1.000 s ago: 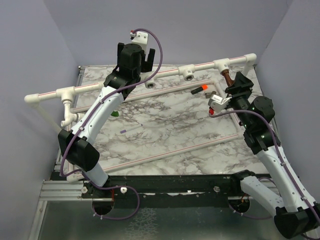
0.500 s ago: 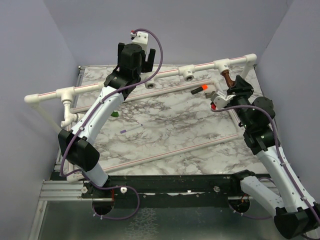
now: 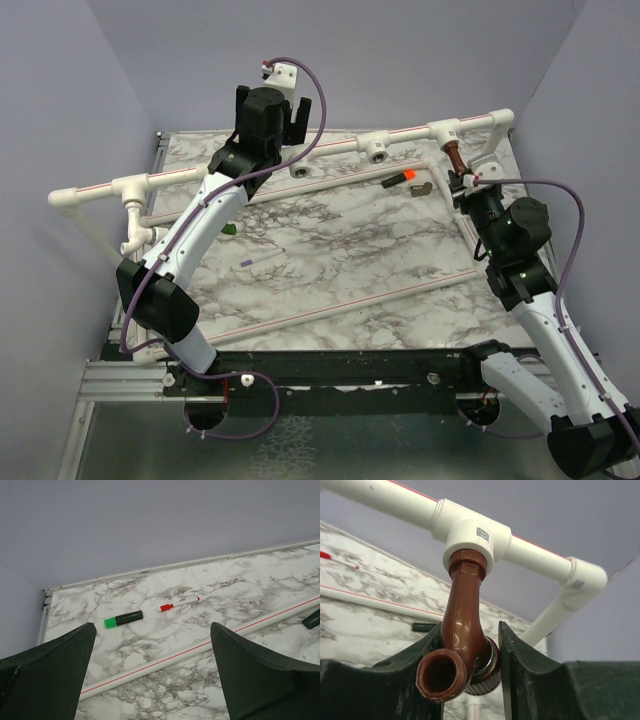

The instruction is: Install the water faucets

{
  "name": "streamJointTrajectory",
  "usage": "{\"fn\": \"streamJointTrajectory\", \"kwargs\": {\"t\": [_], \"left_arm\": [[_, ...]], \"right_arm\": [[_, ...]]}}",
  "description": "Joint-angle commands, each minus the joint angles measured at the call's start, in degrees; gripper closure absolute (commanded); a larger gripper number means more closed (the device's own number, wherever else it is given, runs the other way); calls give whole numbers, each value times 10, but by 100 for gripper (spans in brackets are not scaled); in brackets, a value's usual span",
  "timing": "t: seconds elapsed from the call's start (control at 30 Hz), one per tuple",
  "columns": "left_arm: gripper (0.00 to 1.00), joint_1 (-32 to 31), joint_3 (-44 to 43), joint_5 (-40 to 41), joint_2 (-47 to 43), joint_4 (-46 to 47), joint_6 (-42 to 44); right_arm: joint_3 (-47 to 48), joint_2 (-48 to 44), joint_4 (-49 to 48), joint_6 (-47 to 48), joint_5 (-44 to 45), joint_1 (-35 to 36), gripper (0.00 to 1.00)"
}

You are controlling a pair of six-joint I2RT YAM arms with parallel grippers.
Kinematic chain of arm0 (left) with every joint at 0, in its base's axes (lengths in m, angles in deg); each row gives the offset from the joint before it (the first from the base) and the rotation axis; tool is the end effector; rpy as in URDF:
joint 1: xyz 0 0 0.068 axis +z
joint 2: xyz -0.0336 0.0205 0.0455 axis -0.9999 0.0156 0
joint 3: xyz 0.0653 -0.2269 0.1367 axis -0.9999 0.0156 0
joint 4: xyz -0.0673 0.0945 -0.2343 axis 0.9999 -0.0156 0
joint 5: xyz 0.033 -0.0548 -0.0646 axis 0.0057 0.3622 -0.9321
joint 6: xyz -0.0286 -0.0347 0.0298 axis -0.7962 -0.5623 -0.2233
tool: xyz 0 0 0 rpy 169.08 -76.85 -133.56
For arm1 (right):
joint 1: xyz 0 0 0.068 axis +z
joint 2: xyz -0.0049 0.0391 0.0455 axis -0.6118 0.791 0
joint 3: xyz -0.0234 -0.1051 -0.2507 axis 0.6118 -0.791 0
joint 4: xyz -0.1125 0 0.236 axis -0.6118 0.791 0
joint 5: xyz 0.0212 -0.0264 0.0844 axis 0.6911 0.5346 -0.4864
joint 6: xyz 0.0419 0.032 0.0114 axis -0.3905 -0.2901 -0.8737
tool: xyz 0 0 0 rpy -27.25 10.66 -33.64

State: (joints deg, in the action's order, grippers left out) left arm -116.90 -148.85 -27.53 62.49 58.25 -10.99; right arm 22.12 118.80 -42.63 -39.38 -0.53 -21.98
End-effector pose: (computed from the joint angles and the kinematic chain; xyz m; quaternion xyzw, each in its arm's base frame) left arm 0.3429 -0.1641 0.4294 0.0828 0.7775 0.0365 0.6224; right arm 0.1866 0.0527 0.3808 -0.2538 0.6132 -0.0880 0.7428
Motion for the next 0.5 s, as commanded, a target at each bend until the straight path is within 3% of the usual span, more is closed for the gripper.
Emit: {"fn": "streamJointTrajectory", "kwargs": {"t": [0.0, 0.47], "left_arm": [[3, -6, 9, -12, 19, -37, -2], [3, -7, 9, -15, 21, -38, -3]], "right_arm": [[2, -6, -40, -317, 24, 6, 100], [2, -19, -65, -771, 58, 6, 100]]}}
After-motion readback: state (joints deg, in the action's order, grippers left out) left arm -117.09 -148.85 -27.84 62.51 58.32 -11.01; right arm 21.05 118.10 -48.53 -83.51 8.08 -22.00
